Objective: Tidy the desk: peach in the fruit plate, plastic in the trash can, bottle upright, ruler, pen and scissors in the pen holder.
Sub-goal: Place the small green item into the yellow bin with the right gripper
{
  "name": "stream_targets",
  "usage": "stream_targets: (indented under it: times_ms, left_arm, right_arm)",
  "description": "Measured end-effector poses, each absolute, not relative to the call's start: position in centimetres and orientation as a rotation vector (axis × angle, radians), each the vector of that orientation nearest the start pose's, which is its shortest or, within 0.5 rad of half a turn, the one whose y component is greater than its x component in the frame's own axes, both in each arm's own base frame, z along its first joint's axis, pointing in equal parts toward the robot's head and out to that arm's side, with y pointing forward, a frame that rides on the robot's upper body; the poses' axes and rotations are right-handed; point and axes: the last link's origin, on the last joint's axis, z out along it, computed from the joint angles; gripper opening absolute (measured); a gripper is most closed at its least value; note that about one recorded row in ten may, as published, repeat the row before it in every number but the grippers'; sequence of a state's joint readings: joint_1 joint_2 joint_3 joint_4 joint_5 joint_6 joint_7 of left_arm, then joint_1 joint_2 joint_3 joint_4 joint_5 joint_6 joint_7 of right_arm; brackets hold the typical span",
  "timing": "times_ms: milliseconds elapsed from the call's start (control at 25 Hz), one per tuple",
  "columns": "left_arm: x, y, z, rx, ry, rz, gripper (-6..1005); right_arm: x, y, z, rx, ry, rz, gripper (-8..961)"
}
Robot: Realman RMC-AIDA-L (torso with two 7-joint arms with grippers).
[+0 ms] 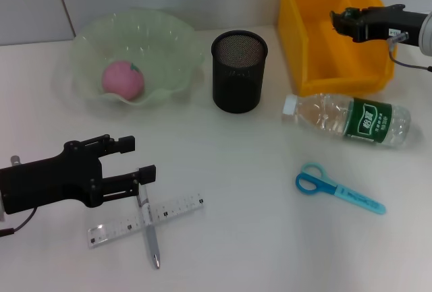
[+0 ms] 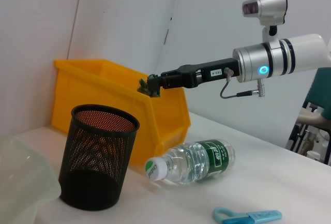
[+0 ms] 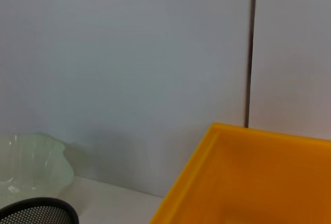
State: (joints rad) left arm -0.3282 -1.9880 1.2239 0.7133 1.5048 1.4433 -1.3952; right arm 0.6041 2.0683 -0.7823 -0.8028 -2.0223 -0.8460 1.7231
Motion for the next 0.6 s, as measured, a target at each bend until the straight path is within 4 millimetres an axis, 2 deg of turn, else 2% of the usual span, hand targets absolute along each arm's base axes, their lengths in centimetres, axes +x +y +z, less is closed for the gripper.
stream_targets:
  times_ms: [400,600]
  left_arm:
    - [-27.24,29.83,-0.46,-2.722,-0.657,-0.777,778]
    - [-27.26,29.82,-0.42,-2.723,-0.656,-0.776,778]
  right_arm:
    - [27.4,43.36,5.86,-2.083,0.797,0.385,582]
    - [26.97,43.33,6.18,-2.089,0.82,0.42,594]
